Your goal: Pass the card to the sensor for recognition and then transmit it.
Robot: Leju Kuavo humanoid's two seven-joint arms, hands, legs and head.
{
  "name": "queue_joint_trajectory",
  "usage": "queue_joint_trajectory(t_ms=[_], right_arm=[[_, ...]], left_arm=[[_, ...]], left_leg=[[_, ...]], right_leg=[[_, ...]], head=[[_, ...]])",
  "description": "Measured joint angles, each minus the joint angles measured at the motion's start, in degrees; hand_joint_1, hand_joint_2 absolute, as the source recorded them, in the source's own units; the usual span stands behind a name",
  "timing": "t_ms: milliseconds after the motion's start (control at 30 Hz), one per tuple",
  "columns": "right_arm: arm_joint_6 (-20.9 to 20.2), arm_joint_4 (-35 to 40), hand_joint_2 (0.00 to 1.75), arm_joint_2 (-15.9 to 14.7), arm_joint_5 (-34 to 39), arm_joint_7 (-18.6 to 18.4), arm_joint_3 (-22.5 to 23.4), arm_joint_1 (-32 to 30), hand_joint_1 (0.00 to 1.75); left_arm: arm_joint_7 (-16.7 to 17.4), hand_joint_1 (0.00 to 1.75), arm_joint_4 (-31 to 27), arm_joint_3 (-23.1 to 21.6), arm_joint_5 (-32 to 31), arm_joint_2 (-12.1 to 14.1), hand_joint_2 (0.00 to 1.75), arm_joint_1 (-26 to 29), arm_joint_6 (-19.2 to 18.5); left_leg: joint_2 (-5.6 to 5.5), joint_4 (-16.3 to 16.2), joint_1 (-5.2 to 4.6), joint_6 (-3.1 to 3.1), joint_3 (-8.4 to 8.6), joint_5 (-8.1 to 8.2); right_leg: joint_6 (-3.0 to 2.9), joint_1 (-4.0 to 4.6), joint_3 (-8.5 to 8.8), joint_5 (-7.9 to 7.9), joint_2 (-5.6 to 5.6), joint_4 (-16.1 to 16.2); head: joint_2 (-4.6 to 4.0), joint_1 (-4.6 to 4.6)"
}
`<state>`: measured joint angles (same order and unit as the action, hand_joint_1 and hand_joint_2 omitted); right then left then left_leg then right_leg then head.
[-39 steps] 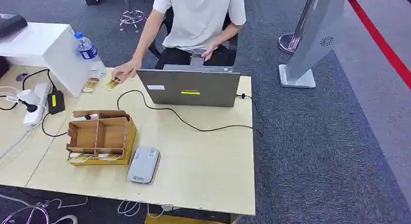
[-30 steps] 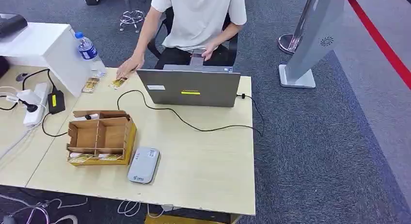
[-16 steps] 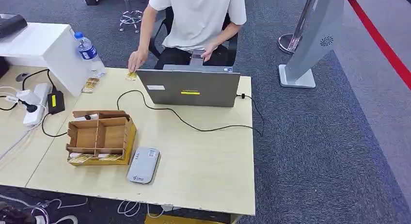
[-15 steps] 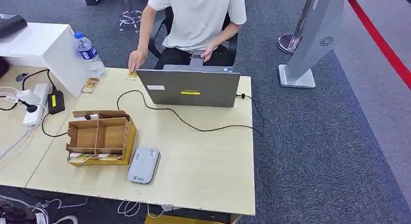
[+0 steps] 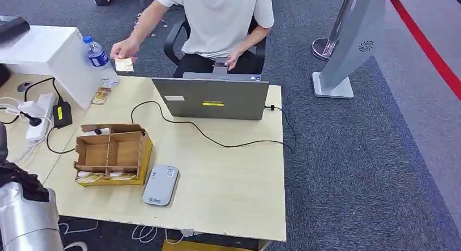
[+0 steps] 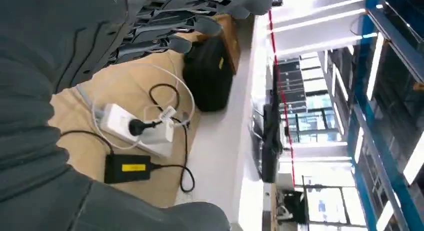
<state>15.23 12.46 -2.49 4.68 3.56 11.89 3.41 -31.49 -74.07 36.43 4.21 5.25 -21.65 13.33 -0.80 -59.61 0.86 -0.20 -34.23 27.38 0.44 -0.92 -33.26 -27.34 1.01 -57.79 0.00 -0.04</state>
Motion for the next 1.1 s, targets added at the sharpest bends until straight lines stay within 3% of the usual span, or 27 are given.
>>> queue_joint_trajectory(t_ms=[667, 700, 1100], right_arm=[[0.37, 0.0, 0.0, 0.57, -7.32, -2.23, -3.58, 0.6, 0.0], [0.37, 0.0, 0.0, 0.59, -7.72, -2.41, -3.69, 0.61, 0.0], [0.37, -0.02, 0.0, 0.68, -12.63, -3.89, -6.07, 0.71, 0.0]], left_arm=[[14.16, 0.0, 7.46, -19.87, -27.58, 1.05, 1.75, -20.67, -5.99], [14.91, 1.75, 8.07, -20.89, -28.96, 1.09, 1.75, -21.8, -6.23], [23.69, 1.75, 14.55, -32.54, -45.25, 2.01, 1.75, -34.18, -8.63]], left_leg=[[0.01, -0.03, -0.01, -0.01, 0.0, -0.04], [0.01, -0.03, -0.01, -0.01, -0.01, -0.05], [0.01, -0.04, -0.01, -0.01, -0.01, -0.05]], right_leg=[[-0.05, 0.0, -0.02, 0.1, 0.07, -0.01], [-0.05, 0.0, -0.01, 0.1, 0.07, -0.01], [-0.06, 0.0, -0.01, 0.12, 0.08, -0.03]], head=[[0.0, -0.02], [0.0, 0.02], [0.0, 0.0]])
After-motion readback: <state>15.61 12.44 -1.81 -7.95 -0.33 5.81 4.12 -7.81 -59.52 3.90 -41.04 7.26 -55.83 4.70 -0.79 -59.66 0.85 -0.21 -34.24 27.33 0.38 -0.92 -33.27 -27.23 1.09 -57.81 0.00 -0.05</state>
